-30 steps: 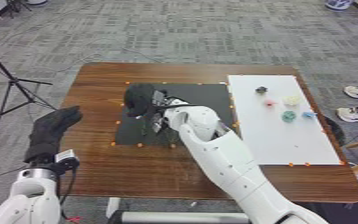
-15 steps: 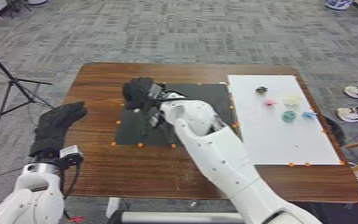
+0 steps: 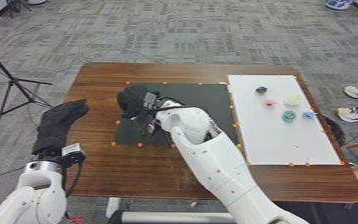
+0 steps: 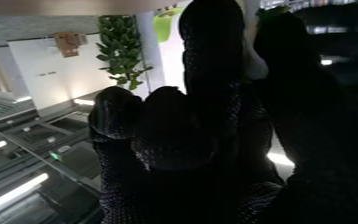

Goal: Arrange flowers

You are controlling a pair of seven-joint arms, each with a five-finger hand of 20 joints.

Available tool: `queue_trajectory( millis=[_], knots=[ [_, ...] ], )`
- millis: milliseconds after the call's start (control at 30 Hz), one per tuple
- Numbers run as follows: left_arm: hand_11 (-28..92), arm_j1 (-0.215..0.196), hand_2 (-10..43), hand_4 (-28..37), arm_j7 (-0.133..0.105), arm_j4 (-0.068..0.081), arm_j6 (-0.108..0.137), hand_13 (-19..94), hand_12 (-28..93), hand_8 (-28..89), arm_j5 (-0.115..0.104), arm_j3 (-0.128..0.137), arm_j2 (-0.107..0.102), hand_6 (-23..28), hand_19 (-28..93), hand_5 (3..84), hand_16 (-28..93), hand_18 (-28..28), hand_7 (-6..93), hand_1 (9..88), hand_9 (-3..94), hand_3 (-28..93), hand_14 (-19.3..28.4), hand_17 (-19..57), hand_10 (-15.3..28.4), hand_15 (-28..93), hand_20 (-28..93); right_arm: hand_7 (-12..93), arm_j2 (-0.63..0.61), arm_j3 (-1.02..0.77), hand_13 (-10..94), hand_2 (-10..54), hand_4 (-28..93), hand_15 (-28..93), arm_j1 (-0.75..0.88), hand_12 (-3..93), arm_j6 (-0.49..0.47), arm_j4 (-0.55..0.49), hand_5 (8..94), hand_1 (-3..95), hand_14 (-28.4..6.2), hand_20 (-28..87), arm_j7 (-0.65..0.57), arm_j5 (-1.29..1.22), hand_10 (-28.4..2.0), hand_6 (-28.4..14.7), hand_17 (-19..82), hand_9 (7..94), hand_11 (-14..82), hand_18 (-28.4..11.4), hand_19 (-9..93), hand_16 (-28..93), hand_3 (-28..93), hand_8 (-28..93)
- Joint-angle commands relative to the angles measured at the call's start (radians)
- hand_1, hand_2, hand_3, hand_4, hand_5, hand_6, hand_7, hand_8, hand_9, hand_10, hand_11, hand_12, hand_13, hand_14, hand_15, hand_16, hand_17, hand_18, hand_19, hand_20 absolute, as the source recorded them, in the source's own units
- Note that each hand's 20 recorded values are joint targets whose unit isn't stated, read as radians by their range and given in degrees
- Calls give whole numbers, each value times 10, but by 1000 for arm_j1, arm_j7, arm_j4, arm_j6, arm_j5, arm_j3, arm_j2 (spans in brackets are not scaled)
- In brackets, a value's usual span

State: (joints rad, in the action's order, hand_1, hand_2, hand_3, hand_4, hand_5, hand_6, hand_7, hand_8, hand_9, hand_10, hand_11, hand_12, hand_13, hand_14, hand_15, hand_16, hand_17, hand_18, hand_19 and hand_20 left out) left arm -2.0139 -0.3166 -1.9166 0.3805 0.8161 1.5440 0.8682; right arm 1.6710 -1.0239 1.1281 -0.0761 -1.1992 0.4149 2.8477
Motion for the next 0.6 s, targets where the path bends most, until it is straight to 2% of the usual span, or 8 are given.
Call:
queue_trajectory(
  millis=[33,333,467,600],
  knots=[
    [213,16,219,-283,-4,0,-3,420,134,-83,-5,-9,4,27,80,532,-11,95,205,290,537,710,156,97,136,194,176,375,15,5,825,-90,-260,741,21,237,19,8,752,549,-64,568,16,25,-64,29,426,919,239,-234,885,405,635,5],
    [214,24,215,-283,0,1,-10,420,134,-82,-3,-14,8,26,78,532,-10,94,206,289,537,711,155,96,136,193,175,366,0,26,826,-94,-265,750,17,232,36,4,758,546,-64,569,-29,11,-66,34,427,926,208,-236,887,404,636,-5],
    [214,13,213,-283,-4,-3,-9,420,134,-83,-5,-9,11,27,79,533,-10,94,206,287,537,712,155,96,136,193,175,365,-8,37,825,-95,-259,756,17,234,52,4,756,542,-66,569,-48,-5,-66,36,428,926,206,-238,890,404,638,-3],
    [214,7,178,-281,-4,-5,-8,420,134,-83,0,-6,11,27,79,531,-10,94,206,281,536,718,155,95,136,193,175,365,-9,34,825,-95,-238,761,16,239,46,5,754,530,-67,570,-48,-6,-64,37,428,925,200,-238,893,401,646,3]
  ],
)
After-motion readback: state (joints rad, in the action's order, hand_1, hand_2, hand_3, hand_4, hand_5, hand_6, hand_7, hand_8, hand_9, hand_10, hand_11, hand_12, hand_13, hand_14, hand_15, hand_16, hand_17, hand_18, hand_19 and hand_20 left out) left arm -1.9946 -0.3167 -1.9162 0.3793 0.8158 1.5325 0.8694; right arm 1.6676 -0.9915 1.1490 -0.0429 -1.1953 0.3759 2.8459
